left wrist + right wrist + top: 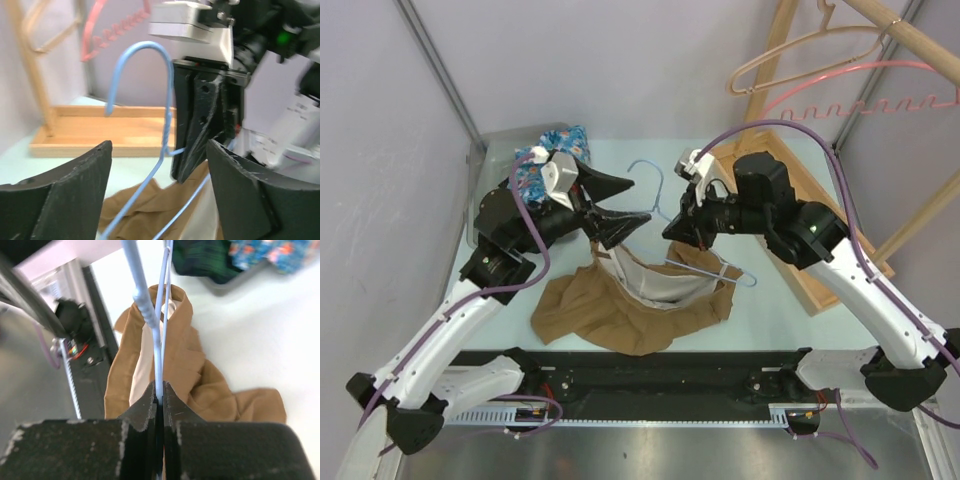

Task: Place the skirt on the hanger
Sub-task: Hang the hanger with skirt onto the clothesline

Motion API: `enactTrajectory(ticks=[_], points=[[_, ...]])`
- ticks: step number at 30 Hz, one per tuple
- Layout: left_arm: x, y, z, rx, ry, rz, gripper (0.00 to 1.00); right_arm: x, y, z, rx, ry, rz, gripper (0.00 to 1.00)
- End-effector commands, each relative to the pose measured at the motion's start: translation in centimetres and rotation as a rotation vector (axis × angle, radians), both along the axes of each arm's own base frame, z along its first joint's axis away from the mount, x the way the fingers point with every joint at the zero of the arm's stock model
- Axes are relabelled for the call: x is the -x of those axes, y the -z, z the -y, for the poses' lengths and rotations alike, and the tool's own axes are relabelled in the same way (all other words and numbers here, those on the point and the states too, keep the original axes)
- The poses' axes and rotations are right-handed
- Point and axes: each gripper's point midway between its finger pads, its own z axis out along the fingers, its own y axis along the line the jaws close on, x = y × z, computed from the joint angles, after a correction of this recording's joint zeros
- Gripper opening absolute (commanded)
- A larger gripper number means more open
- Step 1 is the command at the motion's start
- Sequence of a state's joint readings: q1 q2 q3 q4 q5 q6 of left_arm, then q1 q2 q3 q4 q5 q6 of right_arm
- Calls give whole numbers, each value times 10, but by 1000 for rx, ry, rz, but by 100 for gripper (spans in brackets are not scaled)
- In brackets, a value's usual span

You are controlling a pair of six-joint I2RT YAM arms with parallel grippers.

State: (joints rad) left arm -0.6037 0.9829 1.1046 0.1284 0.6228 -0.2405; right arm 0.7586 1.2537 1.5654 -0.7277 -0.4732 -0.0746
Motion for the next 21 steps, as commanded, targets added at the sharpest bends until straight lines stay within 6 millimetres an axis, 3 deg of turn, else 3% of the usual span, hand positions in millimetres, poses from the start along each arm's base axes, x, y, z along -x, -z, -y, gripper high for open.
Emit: enactTrajectory(ticks=[1,6,7,9,10,13,14,17,21], points=[[-27,-16,-32,25,-270,50,83,-24,-52,25,-144,233,100,0],[-43,-28,-79,18,-545,44,90,-45,-104,72,-249,483,190,0],[-48,-31,-89,19,-606,46,91,-46,-126,83,-285,521,227,0],[-48,-35,-95,1,-634,38,93,-59,-144,102,-306,603,261,0],[-48,-36,-97,-4,-642,34,93,-54,-170,113,-351,628,294,0],[-50,-36,-102,1,-669,11,93,-57,-195,127,-377,681,328,0],[-50,-36,-104,7,-677,9,93,-49,-217,133,-421,686,353,0],[-49,-36,-105,15,-683,6,93,-41,-232,145,-451,726,345,0],[-49,-34,-108,20,-695,7,94,-18,-222,152,-445,705,290,0]])
